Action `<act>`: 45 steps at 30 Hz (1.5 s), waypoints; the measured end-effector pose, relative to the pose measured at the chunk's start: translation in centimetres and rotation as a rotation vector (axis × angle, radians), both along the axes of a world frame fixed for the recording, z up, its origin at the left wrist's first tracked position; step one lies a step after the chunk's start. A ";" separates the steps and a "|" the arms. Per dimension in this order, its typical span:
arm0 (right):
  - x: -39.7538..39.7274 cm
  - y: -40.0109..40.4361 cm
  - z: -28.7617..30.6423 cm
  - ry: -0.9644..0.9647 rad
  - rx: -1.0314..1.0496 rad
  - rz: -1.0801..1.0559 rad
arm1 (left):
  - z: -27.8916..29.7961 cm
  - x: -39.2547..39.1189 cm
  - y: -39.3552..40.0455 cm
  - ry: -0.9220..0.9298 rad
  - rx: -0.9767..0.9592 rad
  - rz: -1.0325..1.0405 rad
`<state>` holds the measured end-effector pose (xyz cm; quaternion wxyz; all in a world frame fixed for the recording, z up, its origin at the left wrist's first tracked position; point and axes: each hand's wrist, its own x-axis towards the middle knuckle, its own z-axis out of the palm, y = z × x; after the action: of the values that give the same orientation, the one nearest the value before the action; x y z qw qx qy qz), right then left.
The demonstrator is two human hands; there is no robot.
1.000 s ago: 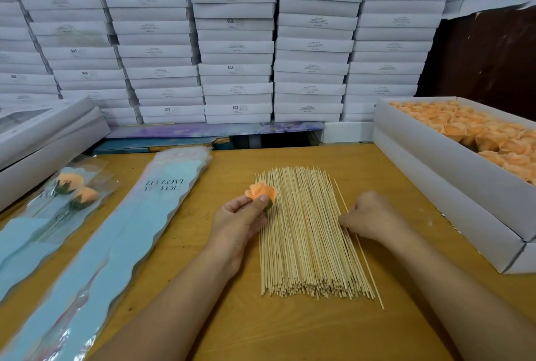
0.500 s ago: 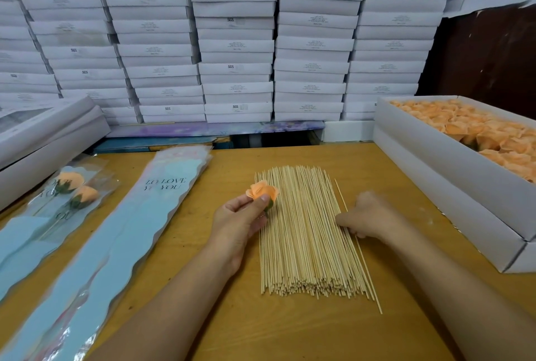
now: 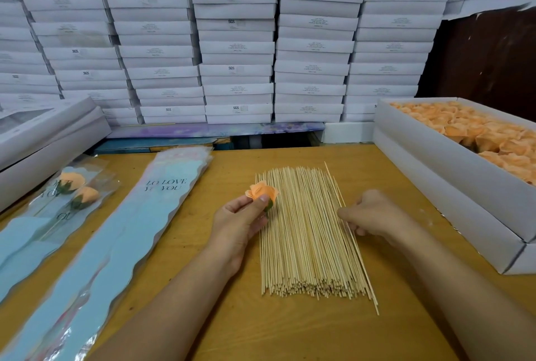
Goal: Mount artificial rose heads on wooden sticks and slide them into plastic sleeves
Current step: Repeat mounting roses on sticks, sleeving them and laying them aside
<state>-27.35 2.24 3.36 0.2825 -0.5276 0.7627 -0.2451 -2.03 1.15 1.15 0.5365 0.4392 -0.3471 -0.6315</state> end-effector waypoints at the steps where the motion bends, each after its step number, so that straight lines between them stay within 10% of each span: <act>1: 0.0 0.0 0.0 -0.011 -0.004 -0.001 | 0.0 0.0 0.0 0.002 0.003 0.002; 27: 0.6 1.6 2.5 -0.573 -0.011 0.094 | 0.7 1.0 -0.5 0.324 0.108 -0.052; 45: 1.9 3.0 3.0 -0.243 -0.155 0.251 | 1.9 2.0 -0.7 0.500 0.070 0.027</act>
<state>-25.45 5.25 6.39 0.3595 -0.6053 0.6299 -0.3280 -0.06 0.40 3.02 0.5984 0.2921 -0.1755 -0.7251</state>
